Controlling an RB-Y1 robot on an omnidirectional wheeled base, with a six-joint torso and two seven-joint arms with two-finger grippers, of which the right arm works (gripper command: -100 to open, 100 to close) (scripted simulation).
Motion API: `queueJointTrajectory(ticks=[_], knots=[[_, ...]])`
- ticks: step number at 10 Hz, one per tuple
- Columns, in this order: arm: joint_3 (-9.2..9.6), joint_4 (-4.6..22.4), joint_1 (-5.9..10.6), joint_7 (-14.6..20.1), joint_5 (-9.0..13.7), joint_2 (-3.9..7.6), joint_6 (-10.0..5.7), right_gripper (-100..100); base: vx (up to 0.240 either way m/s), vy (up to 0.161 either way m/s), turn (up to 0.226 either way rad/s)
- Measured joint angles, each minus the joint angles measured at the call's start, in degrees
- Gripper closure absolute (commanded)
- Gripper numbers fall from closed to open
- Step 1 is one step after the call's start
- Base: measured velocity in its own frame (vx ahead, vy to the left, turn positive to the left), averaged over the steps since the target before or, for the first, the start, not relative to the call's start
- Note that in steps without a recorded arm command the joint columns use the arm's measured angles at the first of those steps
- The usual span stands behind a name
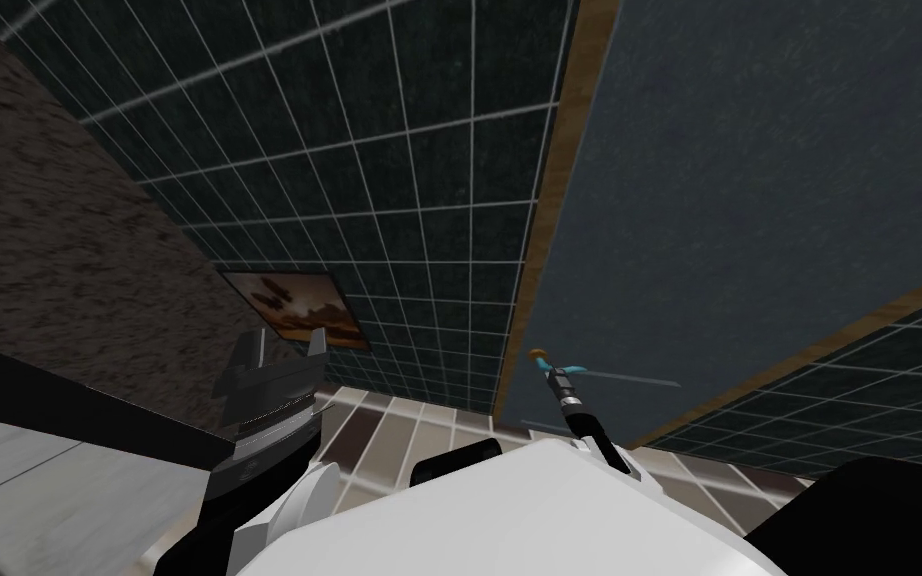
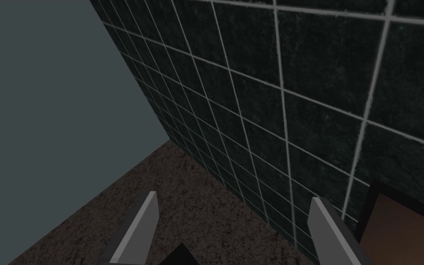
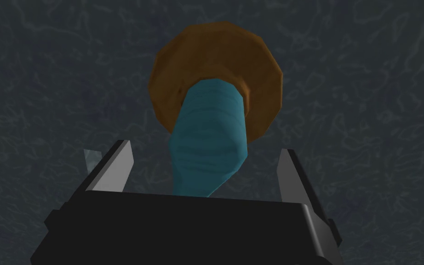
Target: Pull the door open
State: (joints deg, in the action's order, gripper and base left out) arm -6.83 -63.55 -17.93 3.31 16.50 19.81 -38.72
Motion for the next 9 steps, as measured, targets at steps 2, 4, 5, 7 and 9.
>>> queueJointTrajectory(ticks=[2,4,5,7,9], knots=[[0.02,-0.11,-0.02,0.0,0.04,-0.05,0.16,100,-0.025,0.002,0.001],[0.12,-0.08,-0.06,-0.03,-0.01,-0.11,0.24,100,-0.01,0.001,0.001],[0.15,-0.06,-0.09,-0.04,-0.02,-0.13,0.26,100,0.0,0.0,0.0],[0.37,-0.11,-0.35,0.31,0.0,0.31,-0.12,100,-0.183,-0.038,0.14],[1.0,-0.37,-1.1,1.11,-0.07,1.1,-1.06,100,-0.194,-0.009,0.122]])
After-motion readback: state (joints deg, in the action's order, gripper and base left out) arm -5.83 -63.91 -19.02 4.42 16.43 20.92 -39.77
